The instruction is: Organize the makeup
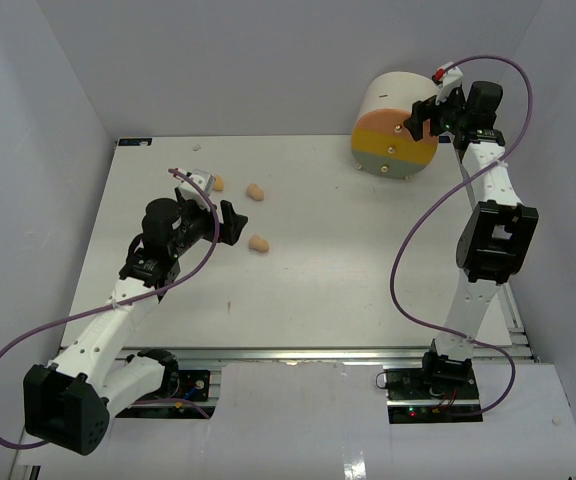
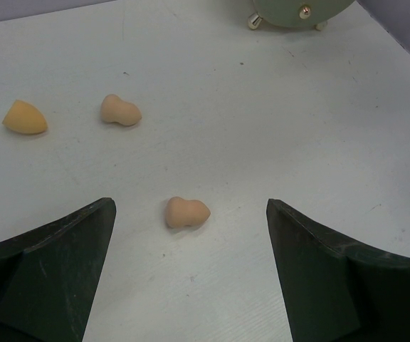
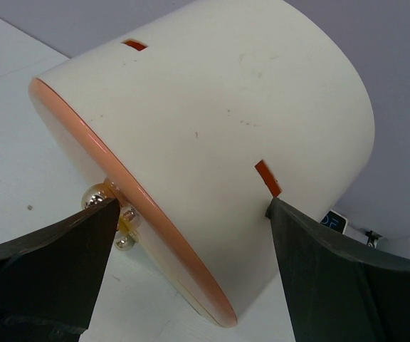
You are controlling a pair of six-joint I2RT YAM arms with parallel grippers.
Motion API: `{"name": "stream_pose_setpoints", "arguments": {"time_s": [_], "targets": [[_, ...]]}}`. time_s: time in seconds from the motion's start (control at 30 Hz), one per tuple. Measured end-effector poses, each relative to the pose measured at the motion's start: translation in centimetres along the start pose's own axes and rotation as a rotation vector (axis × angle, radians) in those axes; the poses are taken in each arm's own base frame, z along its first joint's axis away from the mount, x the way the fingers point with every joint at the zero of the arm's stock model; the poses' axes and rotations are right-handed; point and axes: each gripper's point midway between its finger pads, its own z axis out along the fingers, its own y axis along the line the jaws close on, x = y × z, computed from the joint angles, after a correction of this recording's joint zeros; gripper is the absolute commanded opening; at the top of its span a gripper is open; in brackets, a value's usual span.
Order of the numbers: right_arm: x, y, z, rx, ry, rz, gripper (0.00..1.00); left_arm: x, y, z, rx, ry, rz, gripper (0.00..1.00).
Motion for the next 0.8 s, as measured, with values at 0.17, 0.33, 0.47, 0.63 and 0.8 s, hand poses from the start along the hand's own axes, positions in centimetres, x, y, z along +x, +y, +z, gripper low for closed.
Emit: {"name": "stream_pose_setpoints", "arguments": {"time_s": [0.17,0.33,0.47,0.63,0.8], "targets": [[0.07,-0.02,0.09,-0.017,0.0,-0.069,0.92,0.1,0.03,0.06,0.0,0.003,0.0,0.98],[0.01,0.01,0.22,-0.034,-0.006,-0.154,0.93,0.14,0.05,0.09,0.0,0.005,0.002,0.98],[0.1,0.01,0.37,-0.042,-0.008,-0.196,0.93,0.31,0.09,0.19,-0.001,0.01,0.002,0.98],[0.19,0.06,0.55,-0.056,-0.012,-0.227,0.96,0.56,0.16,0.35,-0.001,0.018,0.002,0.98],[0.16,0.26,0.73,-0.078,-0.022,-0.261,0.96,0.72,0.19,0.43,-0.002,0.023,0.0,0.98]]}}
